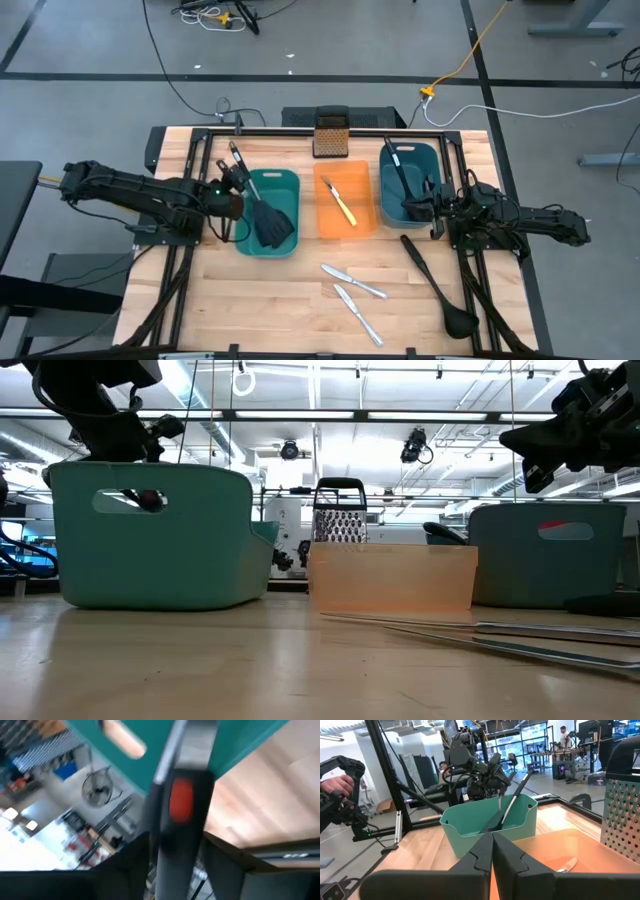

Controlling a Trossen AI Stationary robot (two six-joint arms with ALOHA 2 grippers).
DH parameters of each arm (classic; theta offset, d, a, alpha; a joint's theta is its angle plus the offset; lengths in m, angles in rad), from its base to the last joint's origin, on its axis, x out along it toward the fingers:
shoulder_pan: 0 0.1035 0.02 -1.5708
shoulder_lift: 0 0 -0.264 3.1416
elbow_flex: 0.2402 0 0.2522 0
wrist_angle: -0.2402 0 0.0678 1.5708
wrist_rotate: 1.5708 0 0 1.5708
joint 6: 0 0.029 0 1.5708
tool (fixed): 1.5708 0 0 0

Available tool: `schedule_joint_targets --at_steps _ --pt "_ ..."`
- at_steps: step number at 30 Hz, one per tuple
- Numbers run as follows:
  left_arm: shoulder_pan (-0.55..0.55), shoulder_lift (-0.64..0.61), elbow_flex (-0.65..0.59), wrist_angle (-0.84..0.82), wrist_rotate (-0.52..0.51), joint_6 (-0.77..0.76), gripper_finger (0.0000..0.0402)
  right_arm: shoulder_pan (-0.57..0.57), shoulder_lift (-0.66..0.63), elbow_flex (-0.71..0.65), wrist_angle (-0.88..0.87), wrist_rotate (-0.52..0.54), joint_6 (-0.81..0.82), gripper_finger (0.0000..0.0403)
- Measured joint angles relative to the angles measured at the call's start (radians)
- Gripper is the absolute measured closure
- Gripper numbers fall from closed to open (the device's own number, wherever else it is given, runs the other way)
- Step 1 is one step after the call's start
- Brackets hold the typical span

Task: Pick & Place Kitchen Items
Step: Put the black spatula into the green bin, then adjust the green bin

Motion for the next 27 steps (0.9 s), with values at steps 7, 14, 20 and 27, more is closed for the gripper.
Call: schedule_joint_targets --at_steps 7,14,20,27 --pt "0.000 -0.002 0.031 0.009 -0.096 -0.035 0.0180 0.000 0.000 0.000 0.000 0.000 0.000 0.0387" --pt "-0.034 -0.006 0.152 0.009 -0.054 -0.257 0.0178 0.000 0.000 0.000 0.000 0.000 0.000 0.0387" --pt "-0.076 -0.007 0.335 0.031 0.387 -0.713 0.0198 0.000 0.000 0.000 0.000 0.000 0.000 0.0387" --pt "-0.125 0.022 0.342 0.138 0.709 -0.987 0.0218 0.000 0.000 0.000 0.000 0.000 -0.010 0.0387"
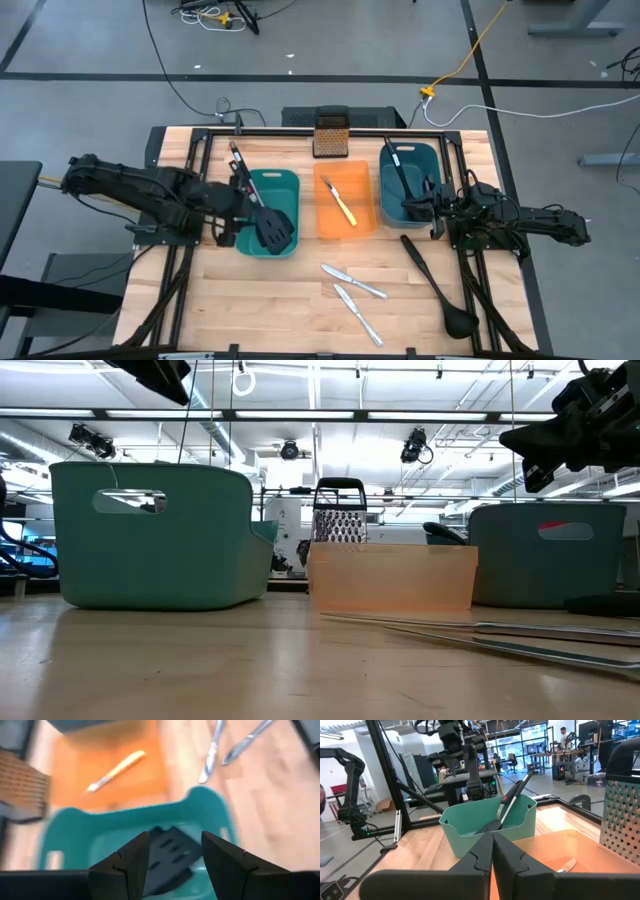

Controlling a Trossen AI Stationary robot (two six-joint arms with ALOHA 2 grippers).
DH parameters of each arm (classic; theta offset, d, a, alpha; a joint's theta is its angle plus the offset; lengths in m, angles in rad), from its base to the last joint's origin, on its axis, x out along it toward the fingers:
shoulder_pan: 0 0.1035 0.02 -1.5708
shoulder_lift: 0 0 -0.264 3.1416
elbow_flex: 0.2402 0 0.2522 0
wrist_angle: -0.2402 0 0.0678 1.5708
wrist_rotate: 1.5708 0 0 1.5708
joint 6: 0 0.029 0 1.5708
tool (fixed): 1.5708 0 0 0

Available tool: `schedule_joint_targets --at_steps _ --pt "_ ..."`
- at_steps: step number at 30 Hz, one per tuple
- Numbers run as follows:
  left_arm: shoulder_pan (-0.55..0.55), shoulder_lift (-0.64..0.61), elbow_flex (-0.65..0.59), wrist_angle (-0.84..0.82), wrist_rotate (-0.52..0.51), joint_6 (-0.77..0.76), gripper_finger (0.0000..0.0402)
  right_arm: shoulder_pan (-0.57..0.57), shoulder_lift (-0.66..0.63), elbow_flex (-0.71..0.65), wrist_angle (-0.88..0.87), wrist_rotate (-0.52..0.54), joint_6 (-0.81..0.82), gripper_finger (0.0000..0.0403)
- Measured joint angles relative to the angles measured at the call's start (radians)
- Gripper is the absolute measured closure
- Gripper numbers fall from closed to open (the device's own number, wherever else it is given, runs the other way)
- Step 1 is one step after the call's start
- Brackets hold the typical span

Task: Pick & Place Kitchen Items
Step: Adjust the green bin

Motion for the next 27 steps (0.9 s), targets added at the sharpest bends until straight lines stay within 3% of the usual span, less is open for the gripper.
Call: schedule_joint_targets --at_steps 4,9,17,22,27 --pt "-0.056 0.089 -0.007 0.039 0.017 -0.149 0.0204 0.000 0.000 0.000 0.000 0.000 0.000 0.0387" --pt "-0.108 0.227 0.005 0.109 0.128 -0.232 0.0160 0.000 0.000 0.000 0.003 -0.001 0.011 0.0387" --pt "-0.155 0.482 0.128 -0.021 0.007 -0.235 0.0102 0.000 0.006 0.000 -0.001 -0.001 0.011 0.0387" --pt "-0.156 0.579 0.191 -0.050 0.020 -0.207 0.0100 0.000 0.006 0.000 -0.002 0.000 0.011 0.0387" --pt "-0.138 0.603 0.197 -0.048 0.032 -0.193 0.0135 0.000 0.006 0.000 -0.007 -0.001 0.011 0.0387"
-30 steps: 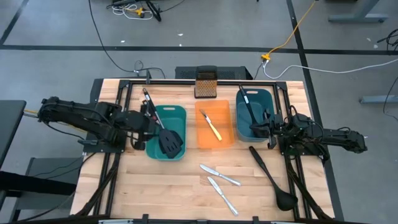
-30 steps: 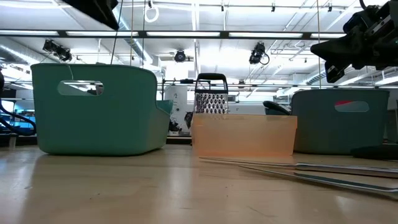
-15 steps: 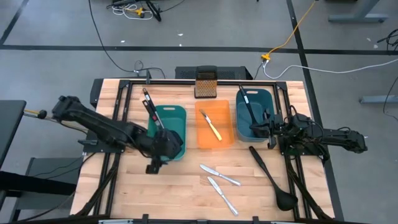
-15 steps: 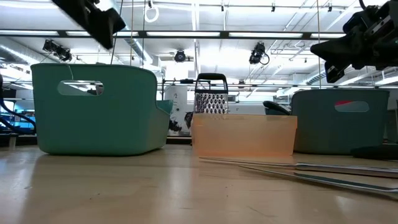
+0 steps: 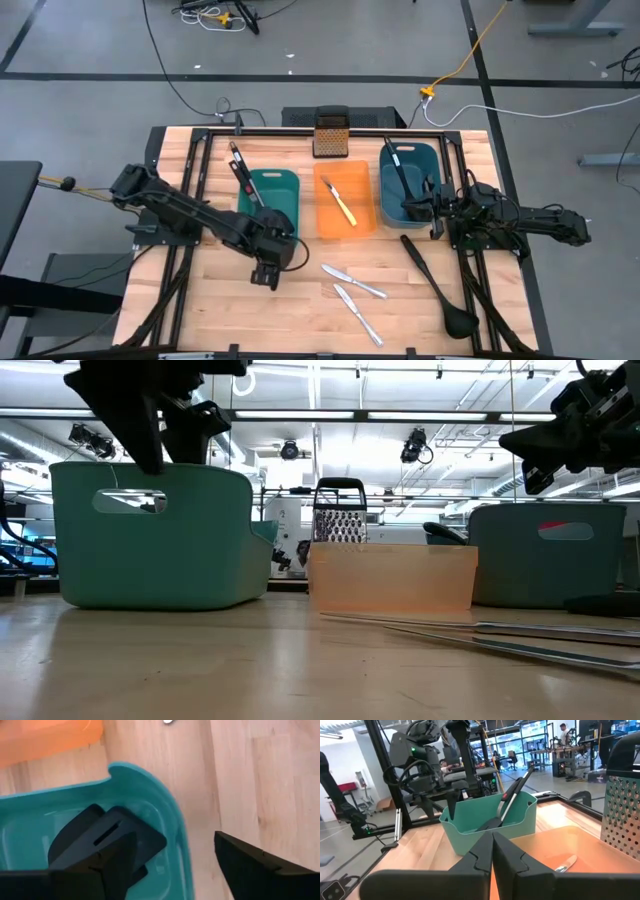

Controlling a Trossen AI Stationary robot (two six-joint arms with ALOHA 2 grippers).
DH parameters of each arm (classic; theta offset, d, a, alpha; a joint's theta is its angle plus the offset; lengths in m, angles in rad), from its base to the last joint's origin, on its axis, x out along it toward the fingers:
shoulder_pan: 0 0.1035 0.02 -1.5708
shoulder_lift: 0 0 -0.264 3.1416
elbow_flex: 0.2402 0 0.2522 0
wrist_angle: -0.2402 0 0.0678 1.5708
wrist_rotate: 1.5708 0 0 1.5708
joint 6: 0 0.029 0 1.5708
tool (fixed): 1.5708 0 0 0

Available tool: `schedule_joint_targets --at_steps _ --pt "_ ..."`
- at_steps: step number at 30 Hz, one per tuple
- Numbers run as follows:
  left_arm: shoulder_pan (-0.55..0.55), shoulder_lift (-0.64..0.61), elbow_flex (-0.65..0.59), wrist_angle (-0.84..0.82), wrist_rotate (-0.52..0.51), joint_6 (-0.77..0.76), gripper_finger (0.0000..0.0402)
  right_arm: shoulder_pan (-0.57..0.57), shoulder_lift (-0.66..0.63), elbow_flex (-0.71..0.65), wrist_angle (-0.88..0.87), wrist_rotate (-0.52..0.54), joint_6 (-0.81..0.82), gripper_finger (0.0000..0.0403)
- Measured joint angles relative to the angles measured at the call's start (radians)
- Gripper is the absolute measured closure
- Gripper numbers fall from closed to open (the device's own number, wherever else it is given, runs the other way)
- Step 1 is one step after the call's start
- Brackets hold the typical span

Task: Pick & Place Kitchen Items
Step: Adjust the green bin

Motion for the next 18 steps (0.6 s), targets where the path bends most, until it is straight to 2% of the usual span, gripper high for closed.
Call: schedule_joint_targets --at_steps 7,18 --pt "0.029 0.000 -0.020 -0.024 0.004 0.009 0.0205 0.000 0.000 0.000 -0.001 -0.002 0.000 0.0387" --pt "0.084 0.000 -0.021 -0.034 -0.024 0.117 0.0334 0.000 0.000 0.000 0.000 -0.002 0.000 0.0387"
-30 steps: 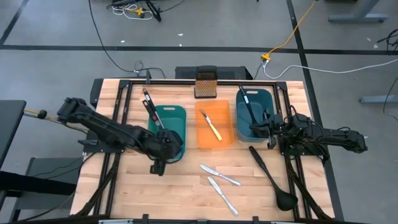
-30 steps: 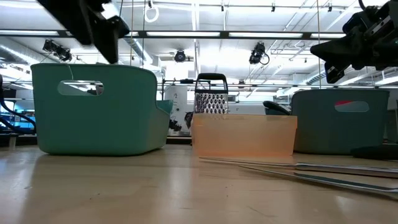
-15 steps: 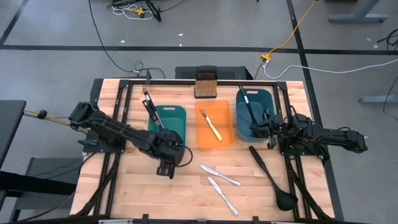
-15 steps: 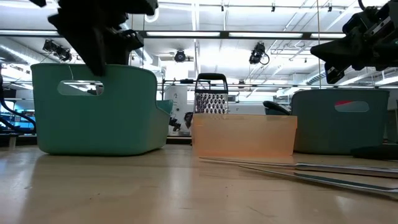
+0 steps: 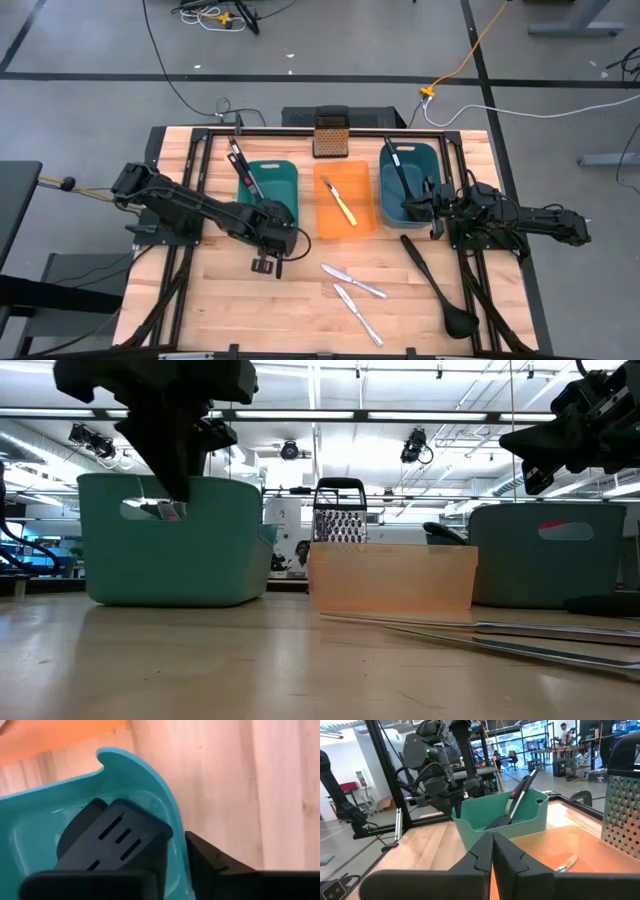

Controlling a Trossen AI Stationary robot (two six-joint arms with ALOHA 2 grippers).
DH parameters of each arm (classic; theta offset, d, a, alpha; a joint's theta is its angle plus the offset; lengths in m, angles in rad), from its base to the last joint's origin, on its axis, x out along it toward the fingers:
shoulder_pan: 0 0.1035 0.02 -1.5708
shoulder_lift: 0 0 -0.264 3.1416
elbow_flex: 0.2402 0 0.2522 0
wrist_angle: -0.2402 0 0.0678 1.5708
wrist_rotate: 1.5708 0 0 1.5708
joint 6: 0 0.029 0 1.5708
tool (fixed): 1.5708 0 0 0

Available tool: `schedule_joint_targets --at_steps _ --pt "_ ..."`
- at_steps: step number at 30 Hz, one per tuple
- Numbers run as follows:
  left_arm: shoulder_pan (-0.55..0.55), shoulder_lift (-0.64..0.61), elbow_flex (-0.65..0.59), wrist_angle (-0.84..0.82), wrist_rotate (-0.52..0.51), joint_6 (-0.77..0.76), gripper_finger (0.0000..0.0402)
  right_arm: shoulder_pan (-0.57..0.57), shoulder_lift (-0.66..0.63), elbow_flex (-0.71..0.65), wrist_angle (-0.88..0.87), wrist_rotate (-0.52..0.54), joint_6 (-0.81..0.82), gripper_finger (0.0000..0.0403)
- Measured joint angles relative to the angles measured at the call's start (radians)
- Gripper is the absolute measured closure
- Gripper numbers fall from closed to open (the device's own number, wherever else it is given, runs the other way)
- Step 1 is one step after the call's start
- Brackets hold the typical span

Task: Pick & Place Kitchen Items
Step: Adjust the green bin

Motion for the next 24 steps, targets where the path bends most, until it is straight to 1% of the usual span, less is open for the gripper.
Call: schedule_joint_targets --at_steps 5,8,11,16,18,20,24 --pt "0.035 0.000 0.000 -0.022 -0.041 0.078 0.0379 0.000 0.000 0.000 0.000 0.000 0.000 0.0387" --pt "0.061 0.000 0.000 -0.061 -0.057 0.108 0.0391 0.000 0.000 0.000 0.000 0.000 0.000 0.0387" --pt "0.091 -0.002 0.000 -0.062 -0.053 0.120 0.0388 0.000 0.000 0.000 0.000 0.000 0.000 0.0387" --pt "0.111 -0.002 -0.001 -0.056 -0.024 0.103 0.0355 0.000 0.000 0.000 -0.002 0.000 0.000 0.0387" --pt "0.120 -0.002 -0.001 -0.055 0.005 0.089 0.0348 0.000 0.000 0.000 -0.002 0.000 0.000 0.0387" --pt "0.128 -0.002 -0.001 -0.054 0.011 0.069 0.0349 0.000 0.000 0.000 -0.002 0.000 0.000 0.0387" --pt "0.143 -0.002 -0.001 -0.054 0.010 0.043 0.0367 0.000 0.000 0.000 -0.002 0.000 0.000 0.0387"
